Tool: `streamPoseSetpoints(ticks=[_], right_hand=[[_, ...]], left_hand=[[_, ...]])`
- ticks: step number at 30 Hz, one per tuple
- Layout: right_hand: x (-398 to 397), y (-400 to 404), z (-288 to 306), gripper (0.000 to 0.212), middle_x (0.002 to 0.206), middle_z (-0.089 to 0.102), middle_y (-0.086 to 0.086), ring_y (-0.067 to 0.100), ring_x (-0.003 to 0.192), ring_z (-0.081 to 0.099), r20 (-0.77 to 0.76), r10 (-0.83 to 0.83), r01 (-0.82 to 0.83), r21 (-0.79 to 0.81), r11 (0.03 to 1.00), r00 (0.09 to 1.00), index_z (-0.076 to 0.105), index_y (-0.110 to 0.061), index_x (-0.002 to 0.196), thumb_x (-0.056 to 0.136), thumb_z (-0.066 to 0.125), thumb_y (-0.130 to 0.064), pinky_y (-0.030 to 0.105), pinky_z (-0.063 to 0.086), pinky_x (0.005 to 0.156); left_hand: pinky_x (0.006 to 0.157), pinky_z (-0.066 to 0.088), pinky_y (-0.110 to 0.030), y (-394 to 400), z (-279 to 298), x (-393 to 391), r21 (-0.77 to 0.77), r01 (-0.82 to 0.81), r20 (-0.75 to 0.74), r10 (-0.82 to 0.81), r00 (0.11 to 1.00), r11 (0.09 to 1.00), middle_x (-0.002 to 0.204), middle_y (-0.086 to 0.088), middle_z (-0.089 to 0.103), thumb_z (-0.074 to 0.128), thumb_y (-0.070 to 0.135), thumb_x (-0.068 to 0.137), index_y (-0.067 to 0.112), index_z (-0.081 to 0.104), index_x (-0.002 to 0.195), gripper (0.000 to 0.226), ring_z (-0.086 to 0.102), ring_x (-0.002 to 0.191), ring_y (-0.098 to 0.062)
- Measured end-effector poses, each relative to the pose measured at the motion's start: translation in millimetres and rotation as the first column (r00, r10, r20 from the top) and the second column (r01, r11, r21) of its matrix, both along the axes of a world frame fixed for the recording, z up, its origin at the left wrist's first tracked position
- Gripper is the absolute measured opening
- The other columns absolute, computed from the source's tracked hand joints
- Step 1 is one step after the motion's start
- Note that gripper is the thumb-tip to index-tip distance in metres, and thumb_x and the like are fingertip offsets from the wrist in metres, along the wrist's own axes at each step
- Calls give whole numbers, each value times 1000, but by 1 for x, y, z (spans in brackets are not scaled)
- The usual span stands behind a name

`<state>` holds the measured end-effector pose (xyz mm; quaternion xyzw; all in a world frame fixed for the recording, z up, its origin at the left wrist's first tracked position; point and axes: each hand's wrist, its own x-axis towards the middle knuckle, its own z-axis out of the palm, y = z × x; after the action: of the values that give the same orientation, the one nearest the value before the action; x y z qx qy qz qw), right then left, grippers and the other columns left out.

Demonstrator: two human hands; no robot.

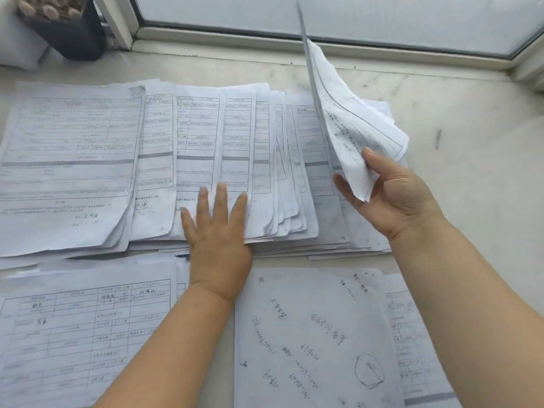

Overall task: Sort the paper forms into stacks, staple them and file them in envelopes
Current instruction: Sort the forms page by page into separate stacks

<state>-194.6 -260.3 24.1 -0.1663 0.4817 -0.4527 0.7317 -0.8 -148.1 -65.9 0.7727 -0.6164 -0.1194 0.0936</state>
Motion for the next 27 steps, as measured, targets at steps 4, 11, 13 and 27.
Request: streamPoseSetpoints(ticks=[4, 11, 13, 27], right_hand=[[-49, 6, 8, 35, 93, 76, 1, 13, 89, 72, -232, -27, -7, -146, 989, 972, 79, -15, 78, 95, 50, -4, 29, 60, 72], [-50, 3, 12, 20, 86, 76, 2, 14, 72, 69, -667, 425, -605, -49, 795, 612, 71, -8, 102, 94, 54, -1, 19, 49, 61], [-25, -6, 4, 14, 82, 75, 1, 11, 65, 67, -670, 541, -671, 86, 736, 508, 70, -8, 100, 93, 59, -5, 20, 48, 55], [7, -5, -33, 16, 83, 61, 3, 24, 68, 64, -867, 466, -568, 296, 768, 178, 60, -12, 103, 96, 52, -24, 43, 59, 79]], left_hand=[[113, 27, -49, 4, 9, 10, -94, -277, -424, 213, 880, 956, 137, -14, 53, 32, 1, 82, 14, 43, 143, 63, 48, 125, -35], [73, 35, -20, 3, 31, 23, 22, -841, -816, 496, 297, 541, 90, -9, 59, 39, 25, 104, -1, 58, 103, 32, 54, 91, -22], [80, 41, -29, 5, 31, 26, 13, -859, -839, 473, 269, 512, 97, -17, 64, 40, 28, 104, -5, 58, 105, 37, 56, 97, -28], [119, 4, -47, 1, 25, 25, 219, 111, -203, -66, 977, 969, 157, 0, 16, 65, 47, 83, 44, 48, 132, 52, 5, 146, -22]])
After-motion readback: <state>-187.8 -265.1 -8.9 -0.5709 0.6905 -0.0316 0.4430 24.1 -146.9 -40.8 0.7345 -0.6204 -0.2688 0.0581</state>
